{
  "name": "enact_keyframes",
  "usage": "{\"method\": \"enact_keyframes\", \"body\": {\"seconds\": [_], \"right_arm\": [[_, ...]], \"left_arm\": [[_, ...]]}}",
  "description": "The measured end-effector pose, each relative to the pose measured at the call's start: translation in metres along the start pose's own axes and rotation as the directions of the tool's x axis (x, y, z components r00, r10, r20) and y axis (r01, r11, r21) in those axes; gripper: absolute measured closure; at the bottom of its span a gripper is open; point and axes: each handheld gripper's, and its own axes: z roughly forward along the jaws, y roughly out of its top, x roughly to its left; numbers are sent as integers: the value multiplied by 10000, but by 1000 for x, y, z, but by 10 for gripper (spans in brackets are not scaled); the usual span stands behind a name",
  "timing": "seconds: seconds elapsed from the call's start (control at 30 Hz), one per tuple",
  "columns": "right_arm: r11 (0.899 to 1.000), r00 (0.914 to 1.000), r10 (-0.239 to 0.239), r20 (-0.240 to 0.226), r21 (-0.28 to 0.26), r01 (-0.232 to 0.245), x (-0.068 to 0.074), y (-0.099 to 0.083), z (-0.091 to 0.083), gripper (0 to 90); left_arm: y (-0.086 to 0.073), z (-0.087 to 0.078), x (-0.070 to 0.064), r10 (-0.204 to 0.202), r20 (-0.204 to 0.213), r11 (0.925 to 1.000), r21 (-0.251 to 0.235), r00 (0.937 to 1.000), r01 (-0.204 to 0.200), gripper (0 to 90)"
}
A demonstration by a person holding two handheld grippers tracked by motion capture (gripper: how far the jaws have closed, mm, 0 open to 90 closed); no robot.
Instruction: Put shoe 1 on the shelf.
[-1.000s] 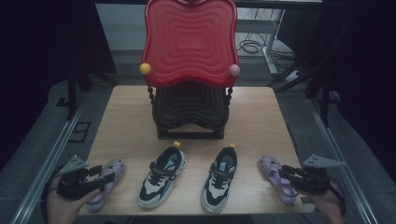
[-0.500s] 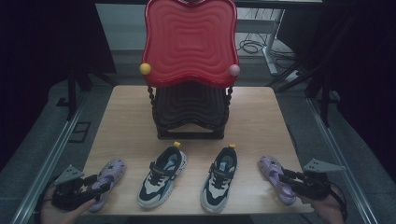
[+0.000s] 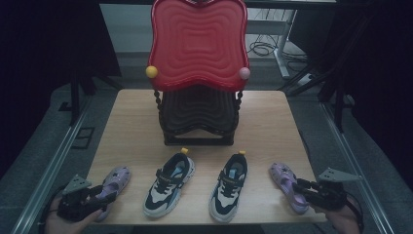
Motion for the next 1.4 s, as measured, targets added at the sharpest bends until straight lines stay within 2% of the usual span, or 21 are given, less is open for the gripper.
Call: {"method": "enact_keyframes", "body": {"seconds": [0.23, 0.47, 0.67, 0.9, 0.97, 1.13, 1.4], "right_arm": [[10000, 10000, 14, 0, 36, -14, 1, -5, -5, 660], [9987, 9999, 96, -74, 495, -92, 1, -17, -1, 660], [9972, 9998, 31, -192, 751, -17, 5, -19, 4, 644], [9907, 9997, -181, -167, 1343, 202, 9, -19, 20, 645], [9880, 9996, -282, -11, 1521, 280, 11, -19, 24, 654], [9858, 9995, -307, -15, 1653, 305, 11, -19, 28, 692], [9844, 9995, -309, 15, 1733, 302, 11, -19, 28, 710]], "left_arm": [[-7, -4, 1, -87, -307, 9999, 129, 9995, 91, 415], [-16, 10, 2, -151, -332, 9971, 737, 9993, 175, 454], [-19, 17, 5, -274, -242, 9956, 890, 9993, 294, 534], [-20, 28, 3, -150, -305, 9928, 1187, 9994, 185, 597], [-19, 28, 3, -100, -382, 9924, 1225, 9992, 146, 629], [-19, 30, 4, 16, -312, 9908, 1351, 9995, 27, 694], [-17, 29, 2, 189, -164, 9885, 1506, 9997, -162, 676]]}}
